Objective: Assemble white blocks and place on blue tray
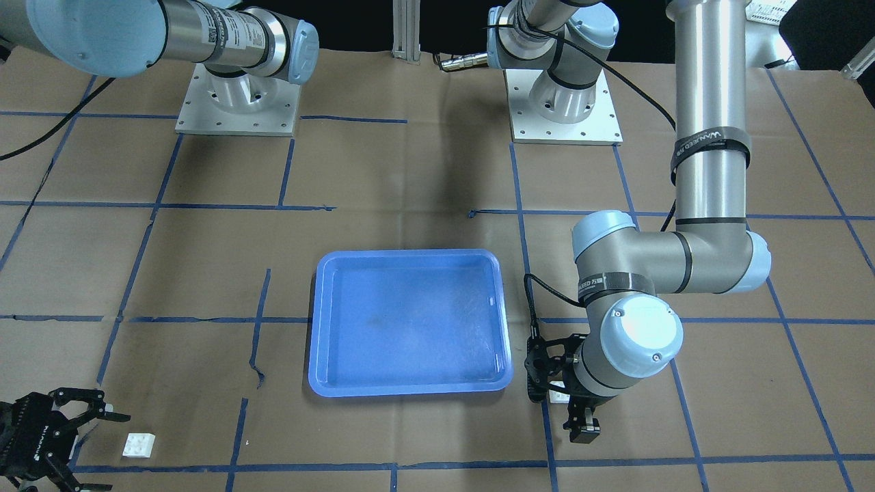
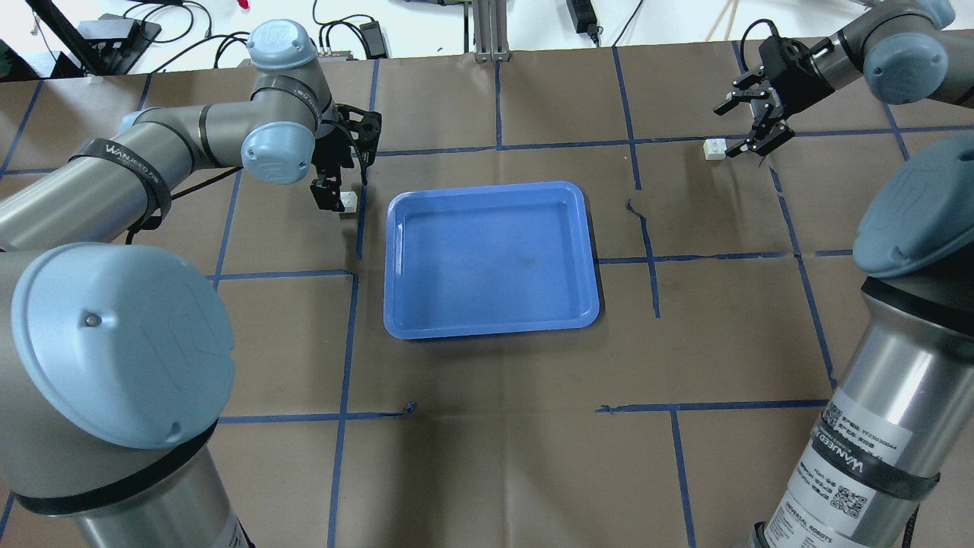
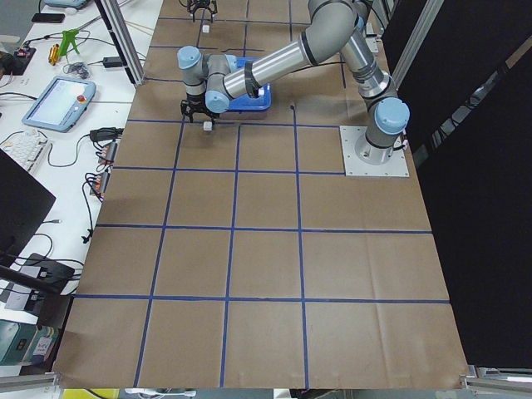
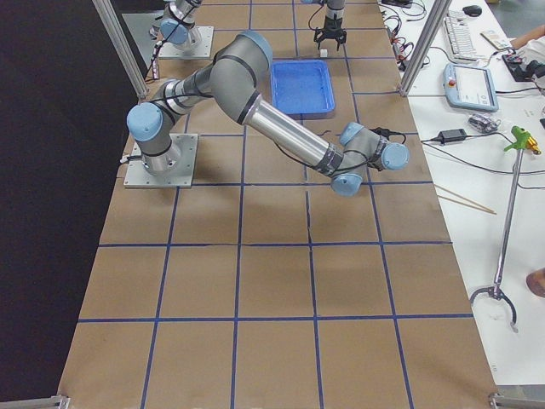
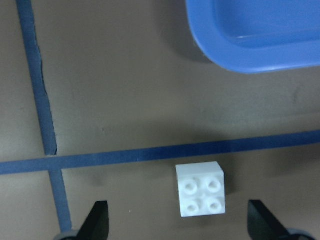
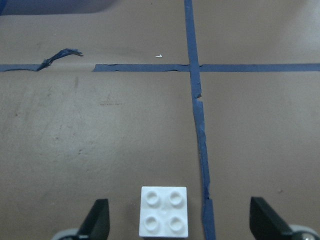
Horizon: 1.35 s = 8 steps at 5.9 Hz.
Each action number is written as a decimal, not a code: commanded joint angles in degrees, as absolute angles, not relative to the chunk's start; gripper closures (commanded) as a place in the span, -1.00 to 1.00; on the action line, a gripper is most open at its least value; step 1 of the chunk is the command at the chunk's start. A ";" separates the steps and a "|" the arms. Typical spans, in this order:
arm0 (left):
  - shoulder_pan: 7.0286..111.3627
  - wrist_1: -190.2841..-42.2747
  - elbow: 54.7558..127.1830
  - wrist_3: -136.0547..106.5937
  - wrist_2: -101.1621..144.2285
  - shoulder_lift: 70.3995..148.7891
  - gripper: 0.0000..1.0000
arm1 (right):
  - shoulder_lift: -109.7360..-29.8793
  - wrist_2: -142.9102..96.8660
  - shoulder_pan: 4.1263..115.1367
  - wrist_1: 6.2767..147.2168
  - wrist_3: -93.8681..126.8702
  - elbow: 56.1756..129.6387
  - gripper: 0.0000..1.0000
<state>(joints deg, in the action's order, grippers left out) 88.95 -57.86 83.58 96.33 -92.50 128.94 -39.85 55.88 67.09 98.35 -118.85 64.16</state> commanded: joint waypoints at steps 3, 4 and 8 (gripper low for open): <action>88.95 -57.48 84.37 97.21 -91.76 129.11 0.54 | -39.99 56.51 67.06 101.07 -118.92 66.97 -0.88; 88.95 -57.74 84.38 97.12 -91.76 128.59 0.65 | -40.08 56.51 67.06 101.07 -118.92 66.89 -0.60; 95.13 -69.31 84.99 85.51 -90.72 118.50 0.69 | -40.25 56.43 67.06 101.16 -119.09 66.71 0.14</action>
